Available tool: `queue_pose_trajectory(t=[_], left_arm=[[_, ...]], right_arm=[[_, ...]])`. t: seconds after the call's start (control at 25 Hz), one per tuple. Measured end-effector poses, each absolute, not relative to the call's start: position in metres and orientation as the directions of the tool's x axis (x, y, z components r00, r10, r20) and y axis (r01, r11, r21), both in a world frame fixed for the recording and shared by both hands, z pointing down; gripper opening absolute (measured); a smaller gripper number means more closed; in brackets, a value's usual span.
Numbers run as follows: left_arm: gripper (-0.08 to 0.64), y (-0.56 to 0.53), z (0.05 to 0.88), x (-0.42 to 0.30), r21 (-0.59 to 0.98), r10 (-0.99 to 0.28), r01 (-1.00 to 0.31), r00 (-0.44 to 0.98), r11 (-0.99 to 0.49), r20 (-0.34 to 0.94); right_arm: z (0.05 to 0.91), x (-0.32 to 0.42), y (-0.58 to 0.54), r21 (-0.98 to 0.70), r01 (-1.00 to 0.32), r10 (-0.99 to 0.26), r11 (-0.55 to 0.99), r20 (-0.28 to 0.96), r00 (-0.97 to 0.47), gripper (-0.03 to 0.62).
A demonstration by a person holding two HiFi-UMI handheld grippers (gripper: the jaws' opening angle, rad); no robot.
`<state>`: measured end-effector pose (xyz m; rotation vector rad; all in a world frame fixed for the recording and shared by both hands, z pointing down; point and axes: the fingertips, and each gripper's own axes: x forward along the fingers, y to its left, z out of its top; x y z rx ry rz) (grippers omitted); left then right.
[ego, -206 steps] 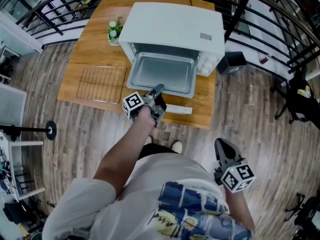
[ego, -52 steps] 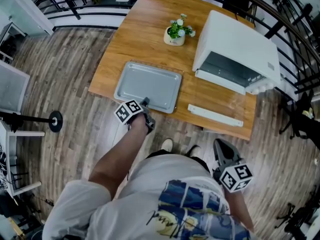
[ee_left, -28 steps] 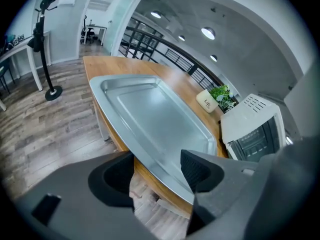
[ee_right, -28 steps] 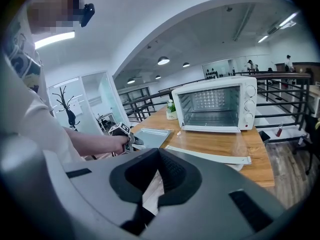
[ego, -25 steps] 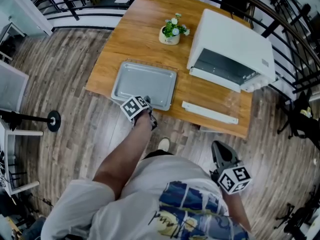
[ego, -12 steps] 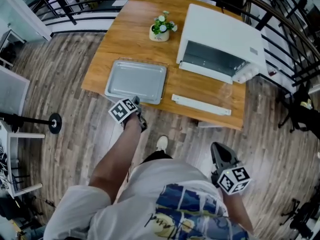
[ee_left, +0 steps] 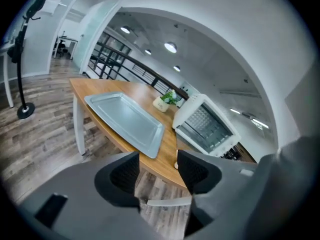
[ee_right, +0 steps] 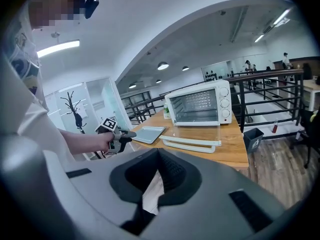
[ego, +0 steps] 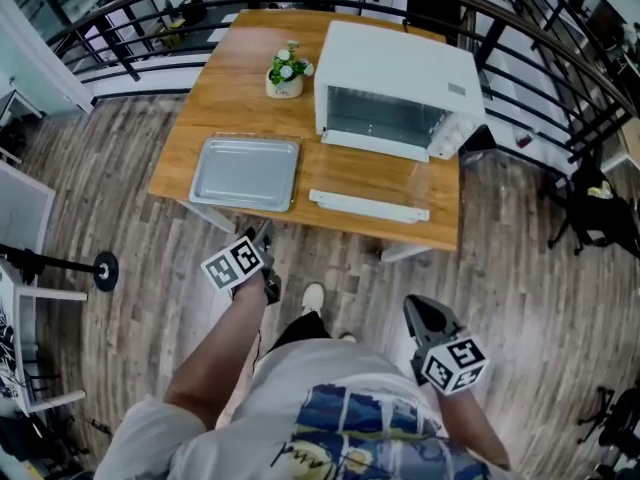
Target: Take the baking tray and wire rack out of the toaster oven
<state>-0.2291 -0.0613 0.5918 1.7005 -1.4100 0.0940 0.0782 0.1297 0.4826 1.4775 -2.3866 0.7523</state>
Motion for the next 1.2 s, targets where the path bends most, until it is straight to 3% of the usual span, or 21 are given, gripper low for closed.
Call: queue_pose_trajectory(t=[0.36, 0.6, 0.96, 1.2], left_arm=[[0.201, 0.032, 0.534, -0.121, 0.545, -0.66, -0.761, 0.615, -0.352, 0.432], [0.109, 0.101, 0.493, -0.062, 0.47, -0.55, -0.661, 0.749, -0.585, 0.37], [0.012, 0.193, 0.466, -0.008, 0.493, -0.407, -0.503, 0.864, -0.71, 0.294], [0.003, 0.211, 0.453, 0.005, 0.523, -0.367, -0.444, 0.896, -0.727, 0.251]], right_arm=[[0.48, 0.109, 0.181, -0.289, -0.879, -0.774, 0.379, 0.421, -0.472, 0.002], [0.473, 0.116, 0.213, -0.275, -0.873, -0.78, 0.403, 0.395, -0.484, 0.002], [0.462, 0.117, 0.261, -0.257, -0.874, -0.793, 0.413, 0.37, -0.484, 0.002], [0.457, 0.115, 0.272, -0.252, -0.87, -0.8, 0.423, 0.346, -0.489, 0.002]])
